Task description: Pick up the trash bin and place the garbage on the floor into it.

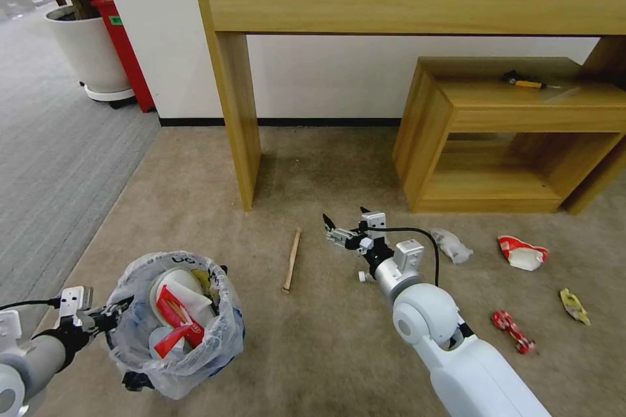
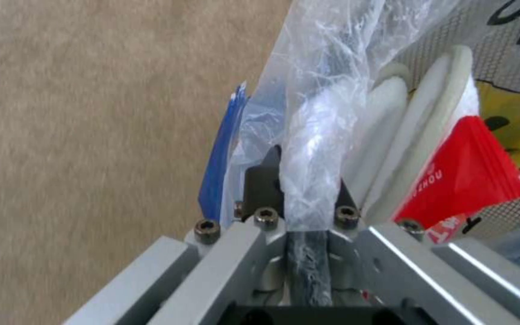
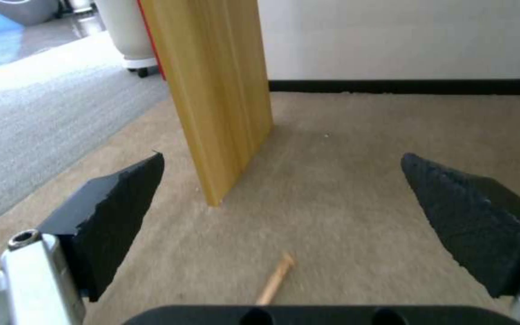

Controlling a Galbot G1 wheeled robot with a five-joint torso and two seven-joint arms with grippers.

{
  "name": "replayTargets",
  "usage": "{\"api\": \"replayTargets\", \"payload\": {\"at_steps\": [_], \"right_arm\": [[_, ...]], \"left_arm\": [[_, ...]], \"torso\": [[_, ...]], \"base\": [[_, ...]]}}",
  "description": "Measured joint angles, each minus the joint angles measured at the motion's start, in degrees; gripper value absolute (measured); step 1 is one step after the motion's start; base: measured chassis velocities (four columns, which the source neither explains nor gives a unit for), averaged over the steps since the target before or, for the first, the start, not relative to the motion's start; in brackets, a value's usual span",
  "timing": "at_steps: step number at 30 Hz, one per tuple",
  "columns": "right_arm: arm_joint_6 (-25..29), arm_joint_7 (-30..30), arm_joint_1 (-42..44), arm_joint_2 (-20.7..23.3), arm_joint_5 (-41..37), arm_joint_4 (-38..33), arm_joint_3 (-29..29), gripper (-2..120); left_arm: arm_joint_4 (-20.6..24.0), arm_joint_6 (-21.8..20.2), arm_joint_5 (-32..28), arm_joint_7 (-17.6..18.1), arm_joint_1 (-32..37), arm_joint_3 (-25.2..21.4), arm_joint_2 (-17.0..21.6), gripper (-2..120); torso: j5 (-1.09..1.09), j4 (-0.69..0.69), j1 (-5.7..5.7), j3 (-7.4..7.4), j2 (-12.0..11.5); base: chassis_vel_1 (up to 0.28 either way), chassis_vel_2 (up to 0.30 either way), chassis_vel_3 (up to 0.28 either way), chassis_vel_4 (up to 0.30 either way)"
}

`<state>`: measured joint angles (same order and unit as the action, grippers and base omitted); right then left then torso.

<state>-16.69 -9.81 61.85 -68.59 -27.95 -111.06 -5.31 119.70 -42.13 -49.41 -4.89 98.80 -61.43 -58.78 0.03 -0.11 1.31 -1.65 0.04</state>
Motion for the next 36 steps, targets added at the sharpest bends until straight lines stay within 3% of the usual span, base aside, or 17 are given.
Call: {"api": "replayTargets", "payload": {"at_steps": [9, 17, 21, 24, 28, 36], "right_arm": [[0.1, 0.0, 0.0, -0.1, 0.3, 1.2, 0.7, 100], [-1.5, -0.6, -1.8, -1.1, 0.4, 7.0, 4.5, 100], [-7.5, -0.8, -4.7, -2.5, -1.7, 13.8, 7.5, 100], [-14.0, -4.3, -7.1, -4.5, -4.6, 20.5, 10.7, 100], [-16.4, -6.1, -8.5, -7.0, -5.3, 26.8, 12.7, 100], [-16.0, -6.9, -13.2, -12.7, -3.7, 40.3, 14.8, 99]], "left_arm": [[0.0, 0.0, 0.2, 0.0, -0.1, 0.1, -0.5, 0], [-0.2, 0.0, 0.5, 0.0, -0.3, 0.1, -0.6, 0], [-0.5, 0.0, 0.5, -0.1, 0.0, -0.6, -0.7, 0], [-0.9, 0.0, 0.3, -0.4, 0.4, -2.0, -0.7, 0], [-1.0, 0.0, 0.1, -0.5, 0.6, -2.7, -0.7, 0], [-0.5, 0.0, 0.4, -0.4, 0.5, -1.9, -0.9, 0]], "torso": [[-0.03, -0.01, 0.01, 0.00, 0.0], [-0.02, -0.01, 0.02, -0.02, 0.0], [-0.01, -0.01, 0.00, 0.01, 0.0], [-0.02, 0.00, 0.00, 0.01, 0.0], [-0.02, 0.00, 0.00, 0.01, 0.0], [-0.02, 0.00, 0.00, 0.00, 0.0]], "base": [[-0.187, 0.265, 0.200, -0.272], [-0.147, 0.146, 0.131, -0.161], [0.000, 0.000, 0.000, 0.000], [0.000, 0.000, 0.000, 0.000], [0.000, 0.000, 0.000, 0.000], [0.000, 0.000, 0.000, 0.000]]}}
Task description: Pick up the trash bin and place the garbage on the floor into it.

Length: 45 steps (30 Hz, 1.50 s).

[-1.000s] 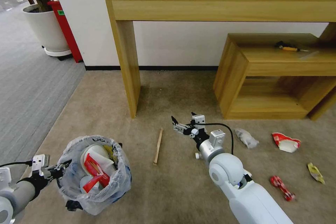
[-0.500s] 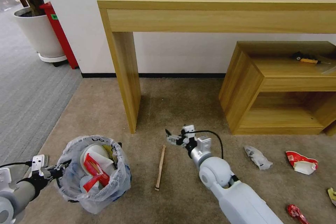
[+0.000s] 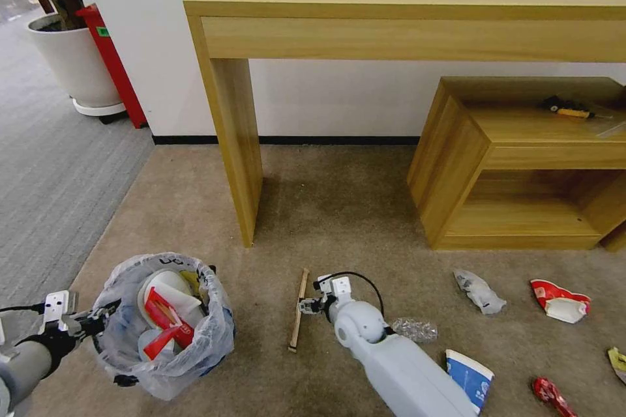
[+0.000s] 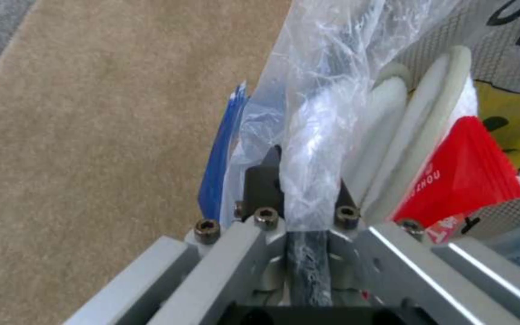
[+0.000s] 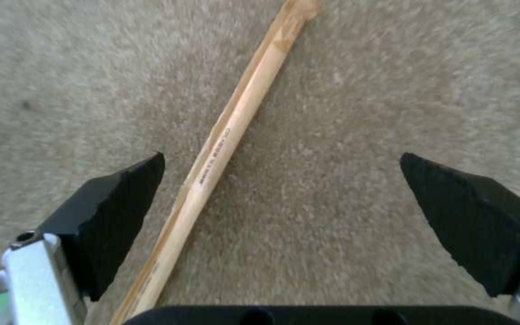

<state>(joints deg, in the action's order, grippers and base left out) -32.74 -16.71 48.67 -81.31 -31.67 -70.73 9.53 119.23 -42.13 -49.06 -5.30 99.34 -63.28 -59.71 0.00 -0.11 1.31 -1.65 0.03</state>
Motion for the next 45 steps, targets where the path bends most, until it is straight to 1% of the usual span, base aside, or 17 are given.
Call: {"api": "replayTargets", "payload": {"at_steps": [4, 6, 8, 9, 10, 12, 13, 14, 30, 33, 34, 36, 38, 40, 42, 44, 45], "right_arm": [[0.1, 0.0, -1.5, -1.0, 0.0, 2.7, 0.8, 99], [0.5, 0.0, -3.9, -2.7, -0.4, 7.0, 2.0, 97], [0.7, 0.0, -4.5, -3.3, -0.6, 8.2, 2.2, 96], [1.1, 0.0, -5.4, -4.1, -0.8, 9.9, 2.5, 95], [1.2, 0.0, -6.1, -4.8, -1.0, 10.9, 2.6, 89], [1.2, 0.0, -6.5, -5.2, -1.2, 11.4, 2.7, 86], [1.2, -0.1, -7.0, -5.8, -1.7, 12.3, 2.8, 80], [1.2, -0.1, -7.3, -6.2, -1.8, 13.0, 3.0, 78], [1.5, -1.0, -8.2, -9.0, -3.7, 17.3, 2.2, 76], [2.0, -0.6, -8.3, -9.2, -3.5, 18.1, 1.9, 60], [2.0, -0.6, -8.3, -9.2, -3.5, 18.1, 1.9, 60], [2.5, -0.3, -8.4, -9.3, -3.4, 18.7, 1.7, 49], [2.6, -0.3, -8.4, -9.4, -3.3, 18.9, 1.6, 46], [3.0, -0.2, -8.5, -9.7, -3.2, 19.6, 1.3, 35], [3.0, -0.1, -8.5, -9.8, -3.2, 19.7, 1.2, 33], [3.5, 0.4, -8.5, -9.8, -3.2, 20.4, 1.0, 21], [3.5, 0.4, -8.5, -9.8, -3.2, 20.4, 1.0, 21]], "left_arm": [[0.1, 0.0, 0.2, 0.1, -0.1, 0.3, -0.1, 0], [0.3, 0.0, 0.5, 0.1, -0.3, 0.8, -0.2, 0], [0.3, 0.0, 0.6, 0.2, -0.3, 0.9, -0.2, 0], [0.4, 0.0, 0.7, 0.2, -0.3, 1.1, -0.3, 0], [0.5, 0.0, 0.8, 0.2, -0.4, 1.2, -0.3, 0], [0.6, 0.0, 0.8, 0.2, -0.4, 1.2, -0.4, 0], [0.6, 0.0, 0.9, 0.2, -0.4, 1.3, -0.4, 0], [0.6, 0.0, 0.9, 0.2, -0.4, 1.3, -0.4, 0], [0.4, 0.0, 1.4, 0.3, -0.9, 2.0, -0.5, 0], [0.4, 0.0, 1.5, 0.3, -0.8, 2.0, -0.5, 0], [0.4, 0.0, 1.5, 0.3, -0.8, 2.0, -0.5, 0], [0.4, 0.0, 1.4, 0.3, -0.8, 2.0, -0.5, 0], [0.4, 0.0, 1.4, 0.3, -0.8, 2.0, -0.5, 0], [0.3, 0.0, 1.4, 0.3, -0.8, 2.0, -0.4, 0], [0.3, 0.0, 1.4, 0.3, -0.8, 2.0, -0.4, 0], [0.3, 0.0, 1.4, 0.3, -0.8, 2.2, -0.4, 0], [0.3, 0.0, 1.4, 0.3, -0.8, 2.2, -0.4, 0]], "torso": [[0.00, 0.00, 0.00, 0.00, 0.0], [0.00, 0.00, 0.00, 0.00, 0.0], [0.00, 0.00, 0.00, 0.00, 0.0], [0.00, 0.00, 0.01, -0.01, 0.0], [0.00, 0.00, 0.01, 0.00, 0.0], [0.00, 0.00, 0.00, 0.00, 0.0], [0.00, 0.00, 0.00, 0.00, 0.0], [0.00, 0.00, 0.00, -0.01, 0.0], [0.01, 0.00, 0.00, 0.00, 0.0], [0.00, -0.02, 0.00, 0.00, 0.0], [0.00, -0.02, 0.00, 0.00, 0.0], [0.00, -0.02, 0.00, 0.01, 0.0], [0.00, -0.03, 0.00, 0.01, 0.0], [-0.04, -0.05, 0.00, 0.02, 0.0], [-0.04, -0.05, 0.00, 0.02, 0.0], [-0.03, -0.06, 0.00, 0.02, 0.0], [-0.03, -0.06, 0.00, 0.02, 0.0]], "base": [[0.000, 0.000, 0.000, 0.000], [0.000, 0.000, 0.000, 0.000], [0.000, 0.000, 0.000, 0.000], [0.000, 0.000, 0.000, 0.000], [0.000, 0.000, 0.000, 0.000], [0.000, 0.000, 0.000, 0.000], [0.000, 0.000, 0.000, 0.000], [0.000, 0.000, 0.000, 0.000], [0.000, 0.000, 0.000, 0.000], [0.000, 0.000, 0.000, 0.000], [0.000, 0.000, 0.000, 0.000], [0.000, 0.000, 0.000, 0.000], [0.000, 0.000, 0.000, 0.000], [0.000, 0.000, 0.000, 0.000], [0.000, 0.000, 0.000, 0.000], [0.000, 0.000, 0.000, 0.000], [0.000, 0.000, 0.000, 0.000]]}}
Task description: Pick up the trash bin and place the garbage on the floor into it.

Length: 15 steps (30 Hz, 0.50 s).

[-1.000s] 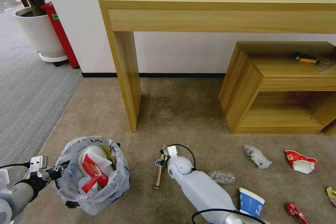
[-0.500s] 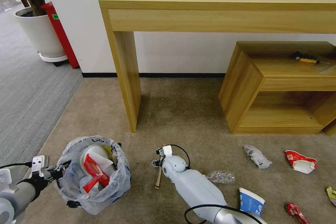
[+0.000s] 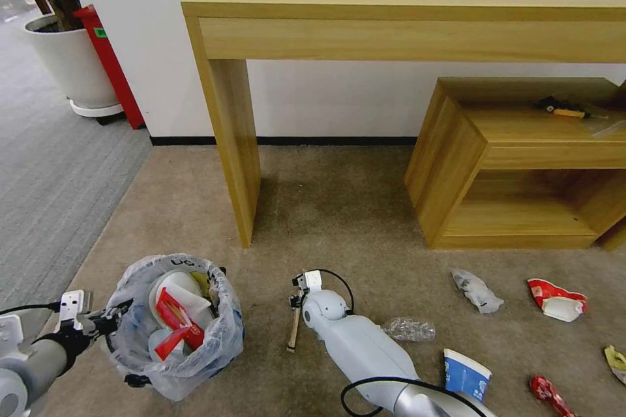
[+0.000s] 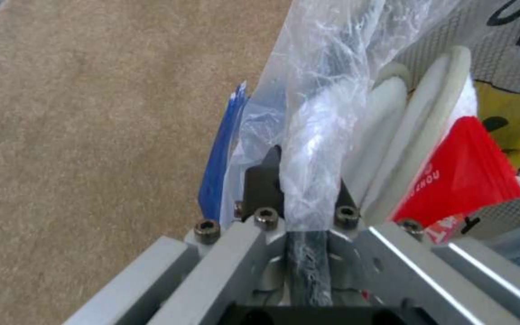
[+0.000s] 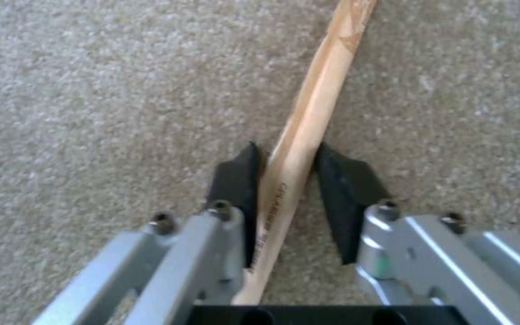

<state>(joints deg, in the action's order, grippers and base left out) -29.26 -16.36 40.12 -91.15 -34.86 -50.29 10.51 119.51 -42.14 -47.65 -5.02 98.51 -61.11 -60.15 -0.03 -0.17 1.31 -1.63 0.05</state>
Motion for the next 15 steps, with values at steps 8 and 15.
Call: {"api": "replayTargets", "payload": {"at_steps": [8, 15], "right_arm": [[1.1, 0.5, 1.2, 1.5, 1.4, -3.0, 0.2, 0], [2.5, 1.0, 1.6, 7.2, 3.3, -20.3, -1.0, 0]], "left_arm": [[0.2, 0.0, -0.2, 0.0, 0.0, -0.3, 0.1, 0], [0.3, 0.0, -0.4, -0.1, 0.2, -0.6, 0.3, 0]], "torso": [[0.12, 0.13, 0.01, -0.06, 0.0], [0.05, 0.06, 0.01, -0.02, 0.0]], "base": [[0.000, 0.000, 0.000, 0.000], [0.000, 0.000, 0.000, 0.000]]}}
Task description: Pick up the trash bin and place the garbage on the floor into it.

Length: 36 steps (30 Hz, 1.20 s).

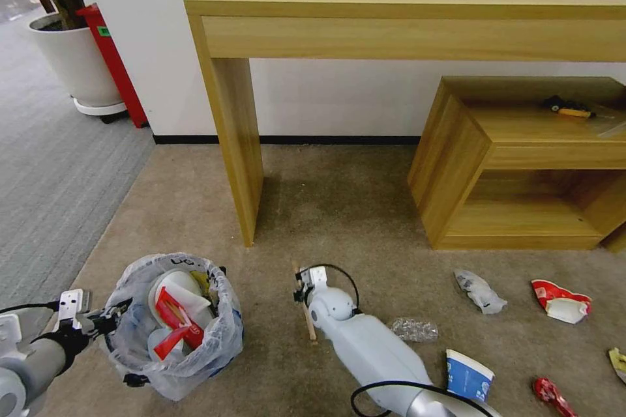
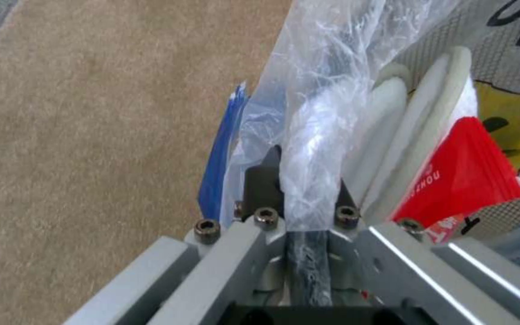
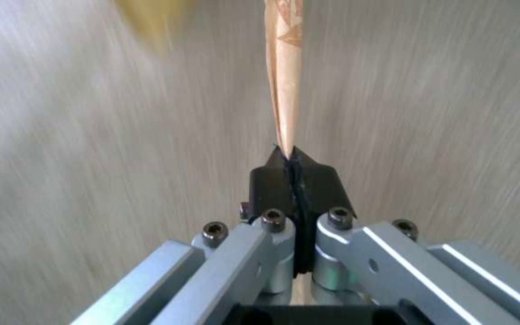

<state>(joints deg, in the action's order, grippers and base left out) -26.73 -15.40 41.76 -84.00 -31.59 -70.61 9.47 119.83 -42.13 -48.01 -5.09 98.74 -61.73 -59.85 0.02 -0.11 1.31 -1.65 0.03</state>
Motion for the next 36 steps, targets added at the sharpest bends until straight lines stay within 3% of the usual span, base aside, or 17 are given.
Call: {"api": "replayTargets", "payload": {"at_steps": [5, 7, 11, 13, 21, 30, 36], "right_arm": [[2.0, 2.4, -1.4, 2.8, 0.5, -9.0, -0.3, 0], [3.2, 5.8, -3.1, 4.7, 0.5, -16.1, -0.1, 0], [4.6, 9.4, -4.9, 6.1, 0.1, -21.7, 0.3, 0], [7.1, 14.3, -7.6, 7.0, -0.6, -27.4, 1.9, 0], [7.4, 17.4, -11.2, 6.8, -6.2, -35.8, 9.7, 0], [7.1, 17.9, -12.5, 5.6, -6.7, -33.9, 15.3, 0], [9.4, 19.4, -11.8, 4.9, -3.6, -30.3, 16.0, 0]], "left_arm": [[-0.1, 0.0, 0.0, 0.0, 0.0, 0.1, 0.0, 0], [-0.1, 0.0, 0.1, 0.0, 0.0, 0.3, 0.0, 0], [-0.1, 0.0, 0.2, -0.1, 0.1, 0.4, 0.0, 0], [-0.3, 0.0, 0.4, -0.3, -0.3, 1.0, 0.1, 0], [-0.8, 0.0, 0.3, -0.4, -3.2, 4.8, 1.3, 0], [-3.8, 0.0, -4.7, 4.2, -11.4, 11.0, 6.3, 0], [-4.3, 0.0, -6.5, 4.7, -12.6, 11.5, 8.0, 0]], "torso": [[0.00, 0.00, 0.00, -0.01, 0.0], [0.00, 0.00, 0.00, -0.01, 0.0], [0.00, 0.00, 0.00, 0.00, 0.0], [0.00, 0.01, 0.00, 0.00, 0.0], [-0.02, 0.01, 0.00, 0.00, 0.0], [-0.02, 0.00, 0.00, 0.00, 0.0], [-0.01, 0.00, 0.00, 0.00, 0.0]], "base": [[0.000, 0.000, 0.000, 0.000], [0.000, 0.000, 0.000, 0.000], [0.000, 0.000, 0.000, 0.000], [0.000, 0.000, 0.000, 0.000], [0.000, 0.000, 0.000, 0.000], [0.000, 0.000, 0.000, 0.000], [0.000, 0.000, 0.000, 0.000]]}}
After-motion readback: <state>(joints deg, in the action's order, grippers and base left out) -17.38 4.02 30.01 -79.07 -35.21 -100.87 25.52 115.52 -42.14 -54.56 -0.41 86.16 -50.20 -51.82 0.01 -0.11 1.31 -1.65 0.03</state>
